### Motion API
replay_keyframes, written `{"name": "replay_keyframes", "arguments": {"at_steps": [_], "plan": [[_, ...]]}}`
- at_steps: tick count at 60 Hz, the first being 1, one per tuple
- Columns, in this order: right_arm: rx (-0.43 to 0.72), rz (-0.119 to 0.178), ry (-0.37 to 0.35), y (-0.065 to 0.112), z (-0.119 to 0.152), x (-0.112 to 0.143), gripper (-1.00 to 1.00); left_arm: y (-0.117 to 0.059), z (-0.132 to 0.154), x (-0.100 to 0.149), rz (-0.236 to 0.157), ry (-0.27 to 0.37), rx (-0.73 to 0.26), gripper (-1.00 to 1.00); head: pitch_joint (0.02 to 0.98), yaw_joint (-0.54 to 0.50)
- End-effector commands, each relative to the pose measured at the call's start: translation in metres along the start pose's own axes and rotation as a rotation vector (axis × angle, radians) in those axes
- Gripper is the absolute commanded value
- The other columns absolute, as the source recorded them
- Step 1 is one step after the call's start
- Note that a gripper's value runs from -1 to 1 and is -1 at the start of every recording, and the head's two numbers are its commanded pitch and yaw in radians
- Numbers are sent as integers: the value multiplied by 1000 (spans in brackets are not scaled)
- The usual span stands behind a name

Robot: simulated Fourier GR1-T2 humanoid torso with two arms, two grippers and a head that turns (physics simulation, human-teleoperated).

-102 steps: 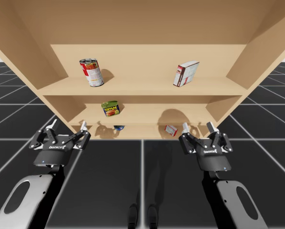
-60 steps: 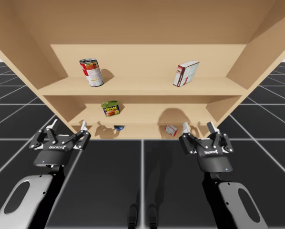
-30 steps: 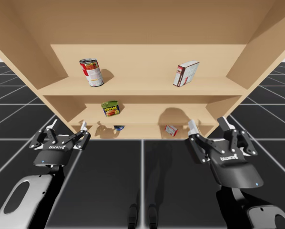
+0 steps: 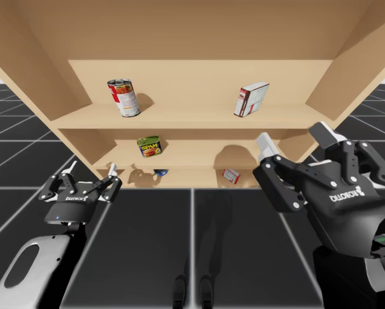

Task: Look through the shelves, find the pudding box, and take it.

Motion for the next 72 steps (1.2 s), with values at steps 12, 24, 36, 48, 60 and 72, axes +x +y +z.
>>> {"name": "replay_keyframes", "arguments": {"at_steps": [12,24,36,48,60,72], "plan": [[37,-43,96,-1,-39,13,-1000,1,0,0,-1,1,-1,-1000,266,-253],[48,-60,150,-6,-67,8,-1000,1,0,0,0,3,2,-1000,262,-254],[54,-55,193,-9,-87,6,-1000,2,0,1,3,1,9,-1000,258,-255],[12,-62,243,-17,-106,-6,-1000,3,-1,1,2,-1,12,-1000,259,-253],[3,-39,278,-19,-119,-17,-1000,3,-1,1,2,-5,13,-1000,260,-254],[-11,-3,280,-18,-134,-20,-1000,3,0,2,5,-9,16,-1000,261,-254]]}}
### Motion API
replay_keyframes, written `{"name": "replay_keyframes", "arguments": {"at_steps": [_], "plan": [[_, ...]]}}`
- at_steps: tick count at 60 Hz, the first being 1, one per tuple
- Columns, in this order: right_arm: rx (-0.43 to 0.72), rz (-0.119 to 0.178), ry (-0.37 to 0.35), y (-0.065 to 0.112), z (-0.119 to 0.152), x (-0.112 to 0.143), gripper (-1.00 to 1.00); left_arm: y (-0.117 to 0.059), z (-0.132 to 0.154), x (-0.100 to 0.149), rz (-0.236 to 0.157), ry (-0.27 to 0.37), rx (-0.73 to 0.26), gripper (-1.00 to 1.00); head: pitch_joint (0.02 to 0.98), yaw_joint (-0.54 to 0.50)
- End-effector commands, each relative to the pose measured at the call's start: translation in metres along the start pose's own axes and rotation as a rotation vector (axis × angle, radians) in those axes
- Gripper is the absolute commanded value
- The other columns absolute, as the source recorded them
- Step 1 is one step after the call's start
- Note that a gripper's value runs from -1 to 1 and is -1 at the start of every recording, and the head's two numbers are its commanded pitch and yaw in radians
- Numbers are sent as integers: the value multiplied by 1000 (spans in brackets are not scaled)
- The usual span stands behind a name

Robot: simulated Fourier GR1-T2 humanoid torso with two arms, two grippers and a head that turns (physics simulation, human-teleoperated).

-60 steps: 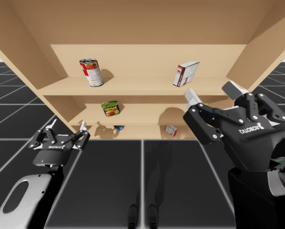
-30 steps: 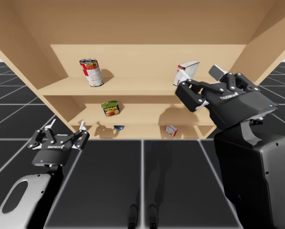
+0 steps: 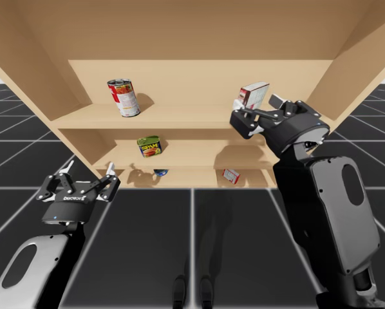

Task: Look through the shelves, find the pudding box, and take it.

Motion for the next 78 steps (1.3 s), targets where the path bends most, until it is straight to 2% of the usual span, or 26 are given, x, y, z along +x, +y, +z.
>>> {"name": "replay_keyframes", "arguments": {"at_steps": [1,4,7,9,11,15,18,36,52,53,55,56,57,58,61,63,71,78], "plan": [[-17,25,70,-1,-14,-7,-1000,1,0,0,2,-3,2,-1000,261,-254],[-33,43,72,-1,-19,-8,-1000,1,0,0,3,-4,2,-1000,262,-254],[-40,48,72,-2,-22,-9,-1000,1,1,0,3,-5,2,-1000,262,-254],[-54,71,72,-3,-26,-10,-1000,1,1,1,3,-5,1,-1000,263,-253],[-54,64,78,-3,-28,-11,-1000,1,1,0,4,-5,2,-1000,263,-252],[-72,77,86,-5,-34,-14,-1000,1,1,0,4,-6,2,-1000,265,-249],[-67,68,92,-6,-36,-15,-1000,1,1,1,4,-6,2,-1000,266,-248],[-63,72,97,-8,-51,-14,-1000,0,1,1,3,-8,0,-1000,265,-244],[-51,55,107,-12,-59,-15,-1000,0,1,1,4,-10,0,-1000,263,-242],[-42,66,102,-11,-57,-15,-965,0,1,1,4,-10,0,-1000,263,-241],[-54,63,94,-12,-56,-16,-658,0,1,1,4,-10,0,-1000,263,-240],[-65,65,90,-12,-55,-16,-123,0,1,1,4,-10,1,-1000,262,-239],[-65,72,79,-12,-53,-15,815,0,1,1,4,-10,1,-1000,262,-239],[-61,70,79,-12,-52,-15,902,0,1,1,4,-10,1,-1000,262,-239],[-60,69,79,-12,-49,-15,1000,0,1,1,3,-10,0,-1000,262,-238],[-61,76,72,-12,-45,-14,1000,0,1,1,3,-10,-1,-1000,262,-238],[-53,72,52,-12,-34,-7,996,-1,2,1,2,-10,-1,-1000,261,-239],[-53,87,12,-11,-20,2,978,-1,2,1,1,-10,-3,-1000,261,-240]]}}
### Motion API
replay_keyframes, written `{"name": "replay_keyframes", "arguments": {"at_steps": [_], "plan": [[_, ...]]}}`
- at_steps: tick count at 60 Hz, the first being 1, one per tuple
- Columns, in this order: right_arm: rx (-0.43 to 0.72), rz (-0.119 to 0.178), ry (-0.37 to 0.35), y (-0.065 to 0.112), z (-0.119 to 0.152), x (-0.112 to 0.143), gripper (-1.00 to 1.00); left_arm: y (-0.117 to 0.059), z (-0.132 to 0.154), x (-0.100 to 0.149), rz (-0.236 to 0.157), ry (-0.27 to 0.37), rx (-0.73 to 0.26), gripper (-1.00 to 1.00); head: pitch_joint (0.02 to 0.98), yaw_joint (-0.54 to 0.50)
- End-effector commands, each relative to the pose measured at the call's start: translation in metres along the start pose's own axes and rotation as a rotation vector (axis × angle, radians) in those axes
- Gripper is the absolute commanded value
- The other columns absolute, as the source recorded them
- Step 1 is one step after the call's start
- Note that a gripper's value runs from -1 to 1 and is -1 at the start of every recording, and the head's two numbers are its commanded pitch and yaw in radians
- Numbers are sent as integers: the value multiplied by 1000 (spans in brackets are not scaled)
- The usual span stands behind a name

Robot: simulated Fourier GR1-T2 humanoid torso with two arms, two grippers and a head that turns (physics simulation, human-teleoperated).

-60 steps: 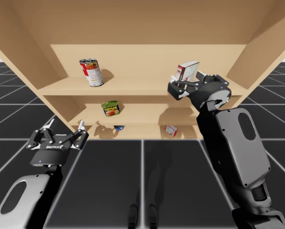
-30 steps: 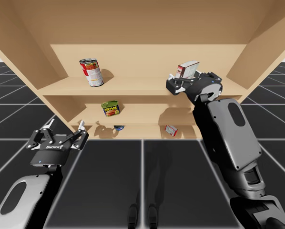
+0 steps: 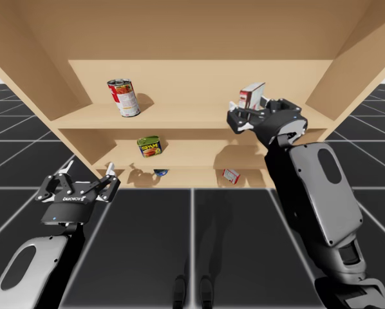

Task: Look through the shelves, find the pudding box, and take it.

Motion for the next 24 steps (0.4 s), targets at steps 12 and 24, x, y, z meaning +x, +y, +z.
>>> {"name": "replay_keyframes", "arguments": {"at_steps": [12,24], "plan": [[-70,23,-93,-3,44,17,953,-1,0,0,-2,0,-2,-1000,264,-235],[-77,38,-170,-1,94,21,939,-2,0,0,-4,0,-3,-1000,267,-231]]}}
